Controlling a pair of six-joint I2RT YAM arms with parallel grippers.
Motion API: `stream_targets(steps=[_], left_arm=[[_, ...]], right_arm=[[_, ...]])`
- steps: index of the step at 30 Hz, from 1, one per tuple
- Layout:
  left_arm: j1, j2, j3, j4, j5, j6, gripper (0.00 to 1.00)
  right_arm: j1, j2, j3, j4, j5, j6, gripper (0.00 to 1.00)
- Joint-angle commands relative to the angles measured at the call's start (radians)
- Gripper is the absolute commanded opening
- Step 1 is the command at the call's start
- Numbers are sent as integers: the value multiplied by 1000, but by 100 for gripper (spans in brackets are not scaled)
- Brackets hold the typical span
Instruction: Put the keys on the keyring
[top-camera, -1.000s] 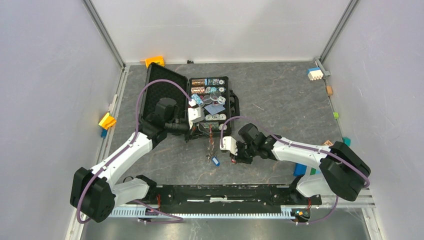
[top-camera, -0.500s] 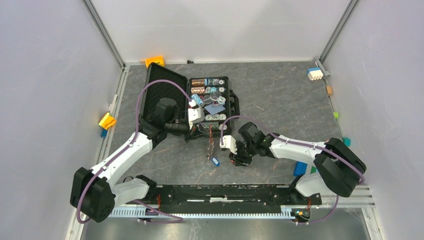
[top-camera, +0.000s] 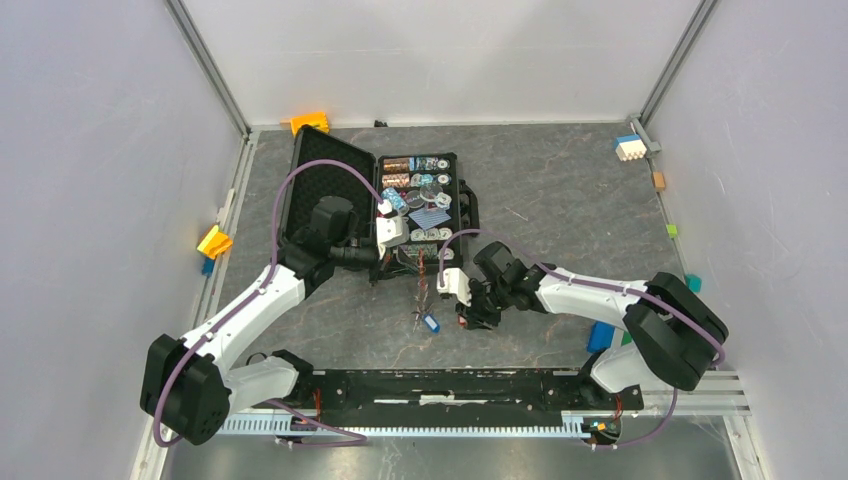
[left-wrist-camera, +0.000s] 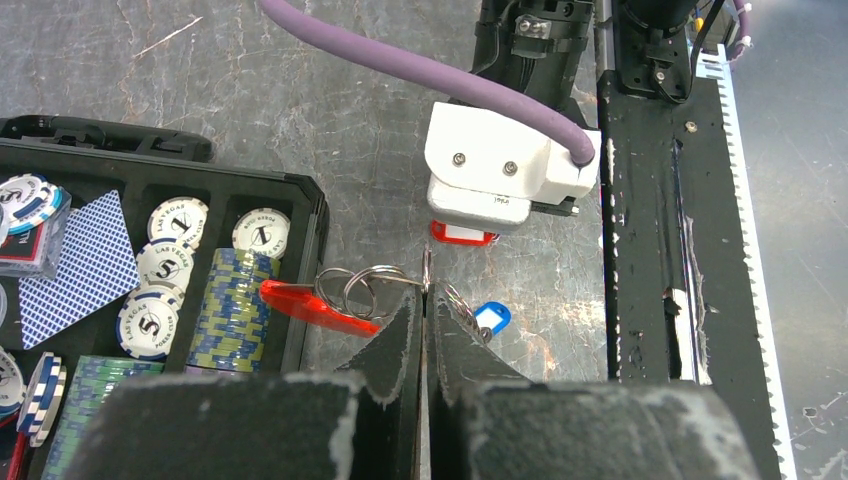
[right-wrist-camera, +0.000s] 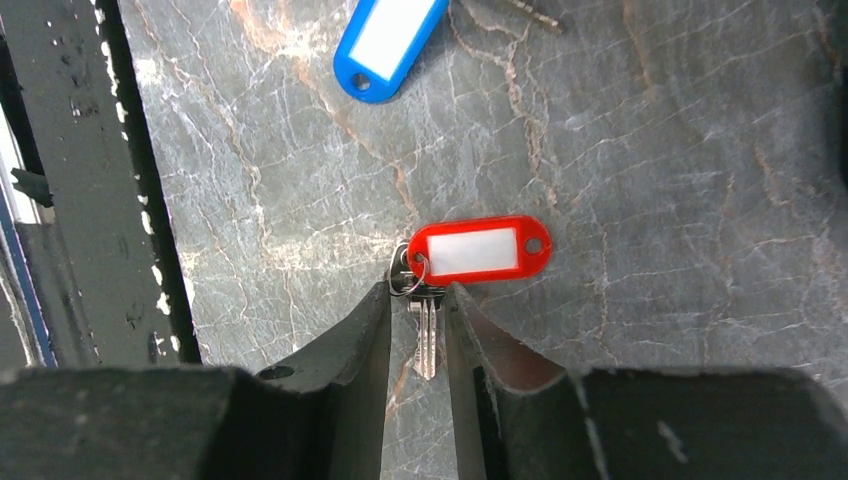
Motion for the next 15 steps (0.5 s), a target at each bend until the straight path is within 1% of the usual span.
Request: stream_targets(steps=[1, 15], left_arm=[[6, -20, 1, 34, 33, 39, 2], [5, -17, 2, 35, 32, 37, 2]], right_arm=[[-2, -2, 56, 14, -19, 16, 31], [-2, 30, 69, 5, -47, 19, 31]])
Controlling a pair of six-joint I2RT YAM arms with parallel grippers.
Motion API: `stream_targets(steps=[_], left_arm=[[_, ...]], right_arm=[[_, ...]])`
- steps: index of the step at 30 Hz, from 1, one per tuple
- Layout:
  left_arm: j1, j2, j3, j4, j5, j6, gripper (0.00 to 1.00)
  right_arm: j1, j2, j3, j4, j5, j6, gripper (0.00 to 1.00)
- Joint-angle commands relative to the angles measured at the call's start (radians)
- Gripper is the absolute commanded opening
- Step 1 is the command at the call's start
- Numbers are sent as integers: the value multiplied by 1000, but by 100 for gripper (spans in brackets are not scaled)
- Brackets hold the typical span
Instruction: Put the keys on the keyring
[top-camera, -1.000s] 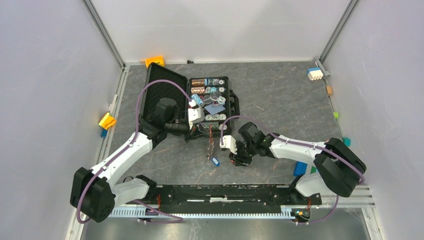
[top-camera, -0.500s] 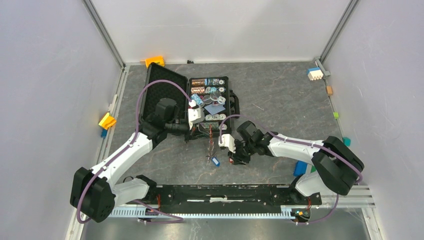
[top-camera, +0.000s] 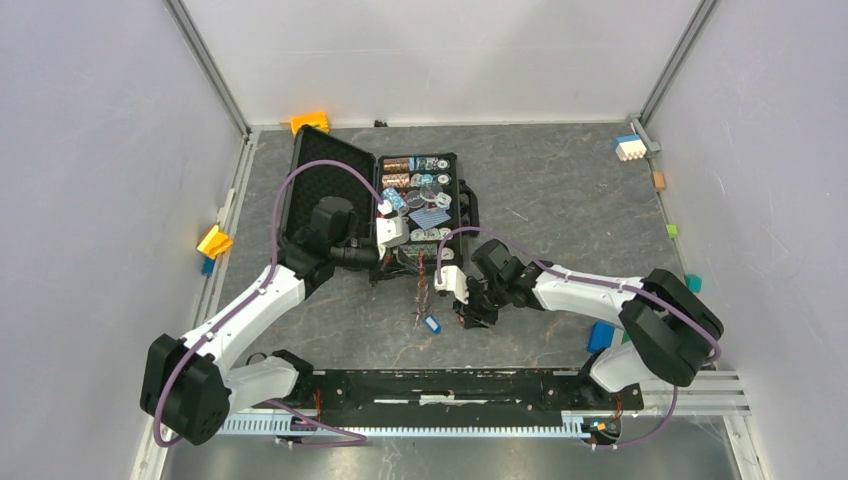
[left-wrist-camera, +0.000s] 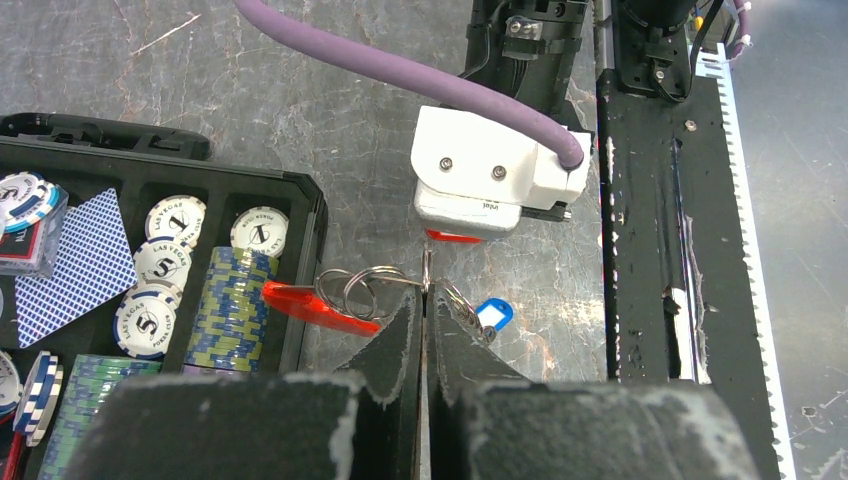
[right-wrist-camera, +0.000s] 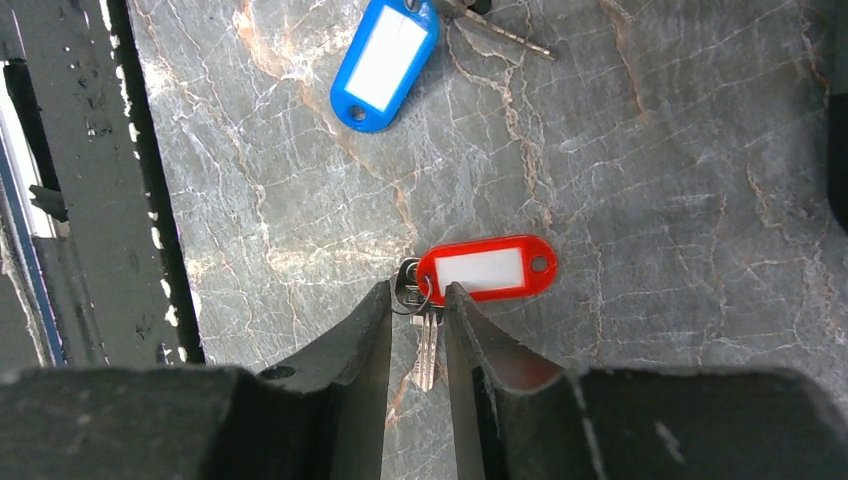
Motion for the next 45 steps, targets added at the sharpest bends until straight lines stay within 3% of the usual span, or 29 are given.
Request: stream_targets(steps=[1, 10, 28, 33, 35, 40, 42, 45], left_arm=[[5, -17, 4, 34, 32, 38, 2], [5, -18, 2, 34, 35, 40, 2], [6, -11, 3, 33, 37, 43, 2], [6, -15, 2, 34, 37, 44, 2], [5, -19, 0, 34, 41, 50, 2], [6, -19, 4, 23, 63, 66, 2], [6, -16, 8, 21, 70, 62, 2], [7, -11, 17, 21, 80, 52, 2]], right_arm=[[-2, 10, 39, 7, -33, 9, 31], [-2, 28, 53, 1, -77, 13, 31], [-16, 3, 64, -2, 4, 7, 1], [-52, -53, 55, 3, -22, -57, 0], [-55, -85, 39, 5, -39, -131, 8], [-52, -163, -3, -20, -116, -350, 44], [-46, -183, -25, -17, -123, -415, 49], [-34, -188, -42, -17, -126, -471, 50]])
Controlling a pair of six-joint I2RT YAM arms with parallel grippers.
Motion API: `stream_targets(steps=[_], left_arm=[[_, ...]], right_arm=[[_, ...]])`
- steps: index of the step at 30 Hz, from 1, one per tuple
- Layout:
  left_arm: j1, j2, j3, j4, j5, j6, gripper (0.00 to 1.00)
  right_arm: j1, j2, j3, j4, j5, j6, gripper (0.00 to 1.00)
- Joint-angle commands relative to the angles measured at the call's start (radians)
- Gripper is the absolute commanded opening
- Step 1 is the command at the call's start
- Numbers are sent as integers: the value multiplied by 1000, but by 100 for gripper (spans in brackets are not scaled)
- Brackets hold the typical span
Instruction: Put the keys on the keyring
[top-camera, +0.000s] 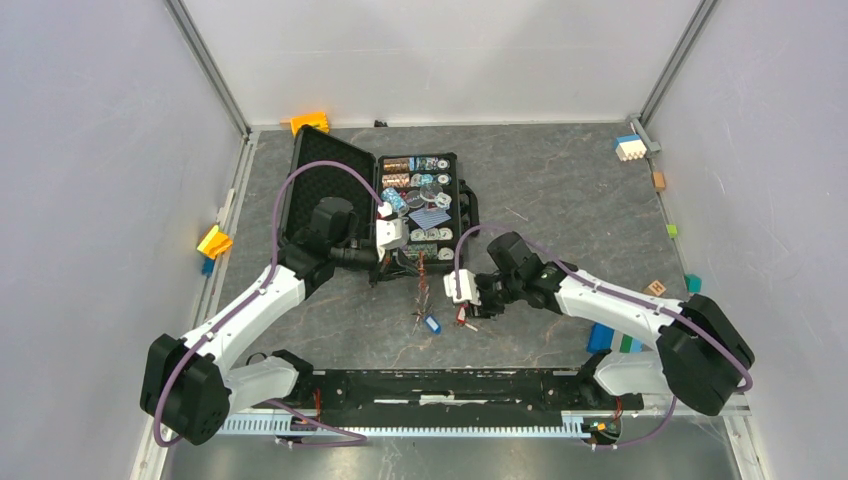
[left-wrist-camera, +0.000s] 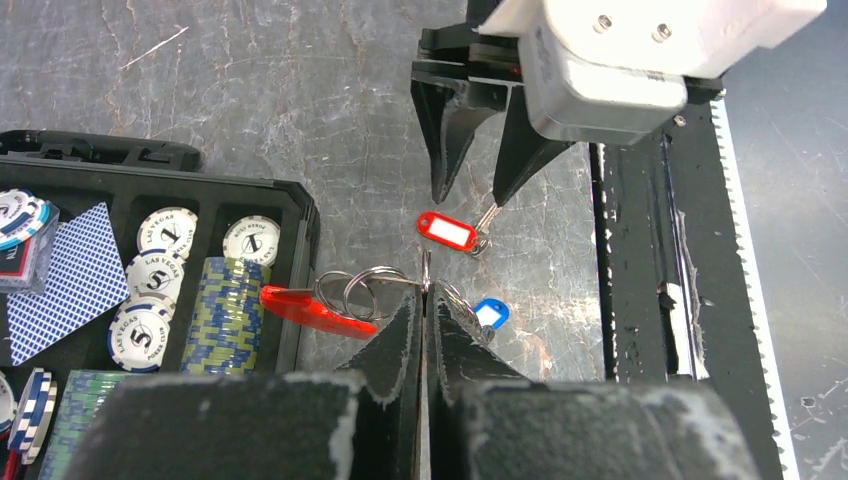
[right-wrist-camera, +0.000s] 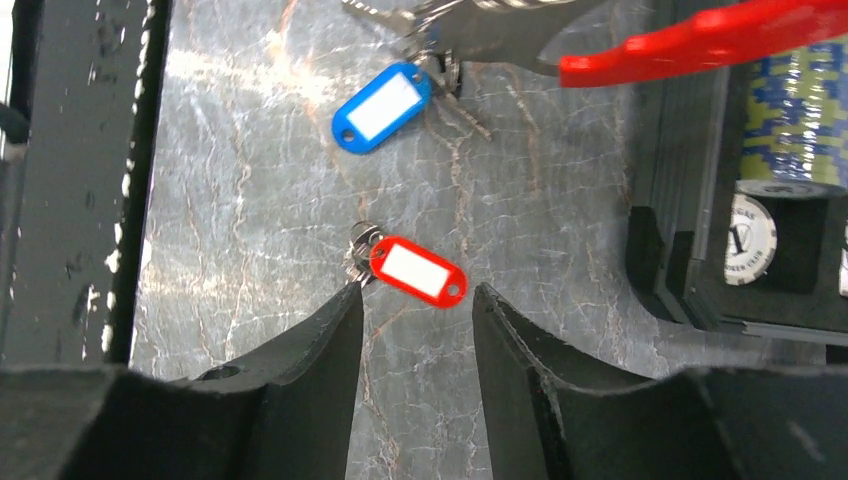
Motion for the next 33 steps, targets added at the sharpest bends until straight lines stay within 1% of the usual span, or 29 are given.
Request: stream_targets(steps=[1, 7, 14, 19, 27, 33], left_arm=[[8, -10, 22, 22, 60, 28, 2], [28, 1, 30, 20, 107, 32, 2], [44, -4, 19, 21, 130, 39, 2], [49, -7, 19, 16, 136, 45, 2], [49, -9, 13, 8, 145, 58, 2], [48, -10, 13, -2, 146, 69, 2]], right_arm=[[21, -21, -41, 5, -41, -159, 50], [83, -10, -76, 73, 28, -191, 50], [125, 42, -52, 81, 56, -224, 47], [132, 88, -17, 51, 46, -241, 45], [133, 117, 6, 54, 51, -247, 44], [133, 155, 37, 19, 32, -262, 40]])
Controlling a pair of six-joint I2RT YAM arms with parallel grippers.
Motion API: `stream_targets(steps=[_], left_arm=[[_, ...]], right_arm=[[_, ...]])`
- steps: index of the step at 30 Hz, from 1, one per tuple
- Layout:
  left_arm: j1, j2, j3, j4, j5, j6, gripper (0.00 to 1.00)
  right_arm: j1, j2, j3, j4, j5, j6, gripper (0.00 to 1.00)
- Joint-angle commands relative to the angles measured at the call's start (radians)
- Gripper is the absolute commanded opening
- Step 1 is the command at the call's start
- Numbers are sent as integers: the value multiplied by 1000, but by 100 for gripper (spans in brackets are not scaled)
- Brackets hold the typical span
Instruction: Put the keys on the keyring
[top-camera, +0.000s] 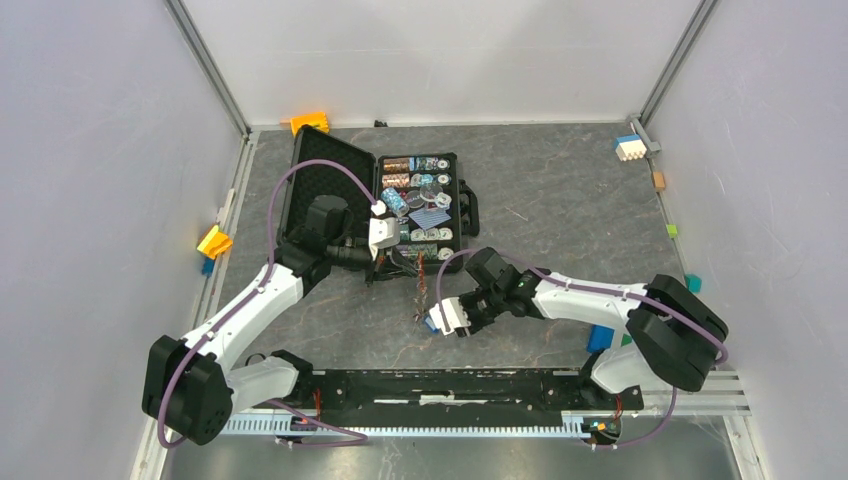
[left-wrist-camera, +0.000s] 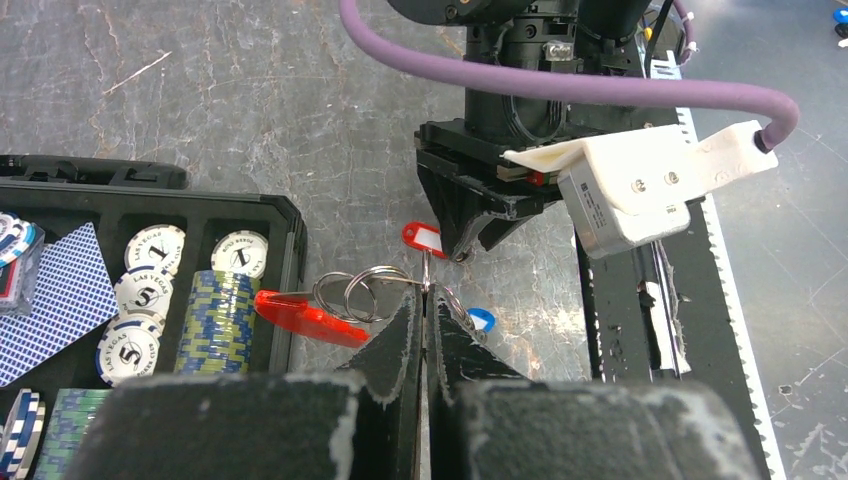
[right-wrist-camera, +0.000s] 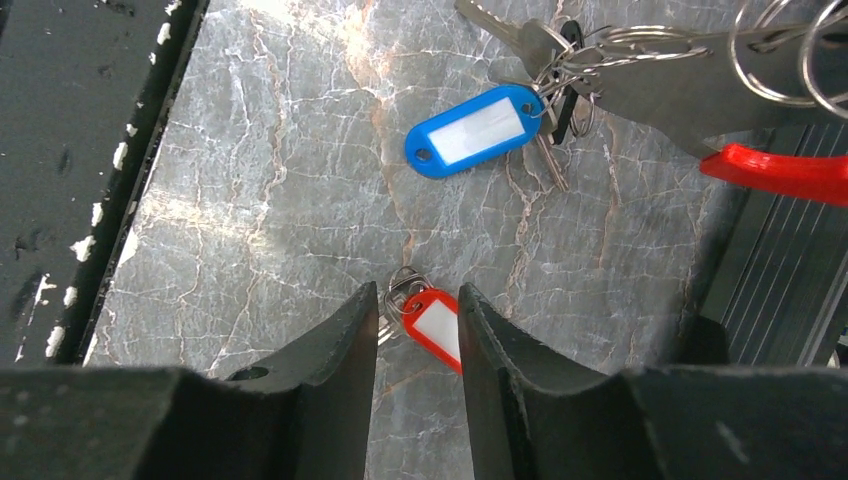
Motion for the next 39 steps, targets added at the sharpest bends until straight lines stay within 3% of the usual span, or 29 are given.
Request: stream_targets(steps=[1, 18, 39], left_arm=[[5, -14, 13, 6, 41, 50, 2], [5, -17, 10, -5, 41, 61, 2], [4, -12, 10, -7, 44, 66, 2]], right_arm=[[4, 36, 54, -22, -23, -40, 39], [6, 74, 75, -34, -25, -54, 36], [6, 72, 92, -29, -17, -28, 0]])
